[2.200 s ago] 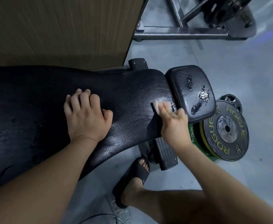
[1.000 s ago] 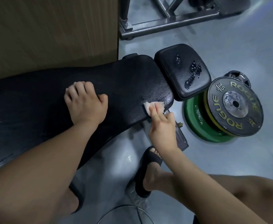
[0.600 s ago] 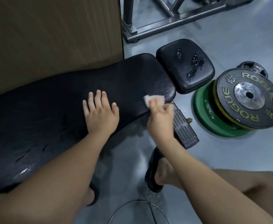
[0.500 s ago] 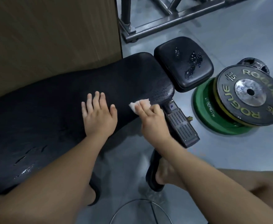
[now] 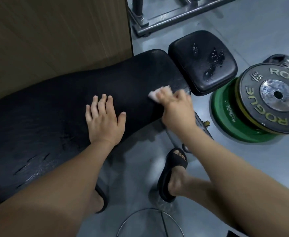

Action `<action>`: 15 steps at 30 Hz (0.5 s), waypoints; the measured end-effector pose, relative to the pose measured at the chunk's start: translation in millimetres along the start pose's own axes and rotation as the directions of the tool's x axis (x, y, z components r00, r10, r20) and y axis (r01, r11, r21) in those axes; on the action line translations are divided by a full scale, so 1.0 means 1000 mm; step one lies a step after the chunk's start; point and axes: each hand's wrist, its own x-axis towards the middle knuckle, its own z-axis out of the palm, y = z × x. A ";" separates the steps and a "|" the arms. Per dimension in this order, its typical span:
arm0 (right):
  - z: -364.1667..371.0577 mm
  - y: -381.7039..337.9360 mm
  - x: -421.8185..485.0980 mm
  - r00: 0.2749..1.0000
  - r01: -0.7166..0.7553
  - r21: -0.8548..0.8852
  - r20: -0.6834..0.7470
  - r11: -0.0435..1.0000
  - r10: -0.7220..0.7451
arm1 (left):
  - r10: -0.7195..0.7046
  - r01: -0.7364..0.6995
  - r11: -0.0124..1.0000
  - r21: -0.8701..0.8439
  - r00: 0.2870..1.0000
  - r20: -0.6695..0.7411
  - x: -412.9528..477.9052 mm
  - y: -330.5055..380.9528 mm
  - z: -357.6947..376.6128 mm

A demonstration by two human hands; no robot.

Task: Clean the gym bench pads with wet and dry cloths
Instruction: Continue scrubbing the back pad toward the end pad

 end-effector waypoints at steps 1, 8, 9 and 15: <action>-0.003 0.001 0.009 0.994 -0.106 0.011 0.004 0.994 0.106 | 0.001 -0.001 1.000 0.000 1.000 0.003 0.000 -0.001 0.000; 0.011 -0.043 -0.035 0.970 0.242 0.164 -0.022 0.956 -0.241 | 0.014 -0.014 1.000 -0.013 1.000 -0.018 0.001 -0.002 0.000; 0.009 -0.032 -0.029 0.964 0.267 0.150 -0.041 0.952 -0.263 | 0.014 -0.015 1.000 -0.015 1.000 -0.021 0.000 -0.002 0.001; -0.004 0.005 0.000 0.983 -0.162 0.049 -0.082 0.986 0.166 | 0.021 -0.022 1.000 -0.023 0.999 -0.025 0.001 -0.003 0.002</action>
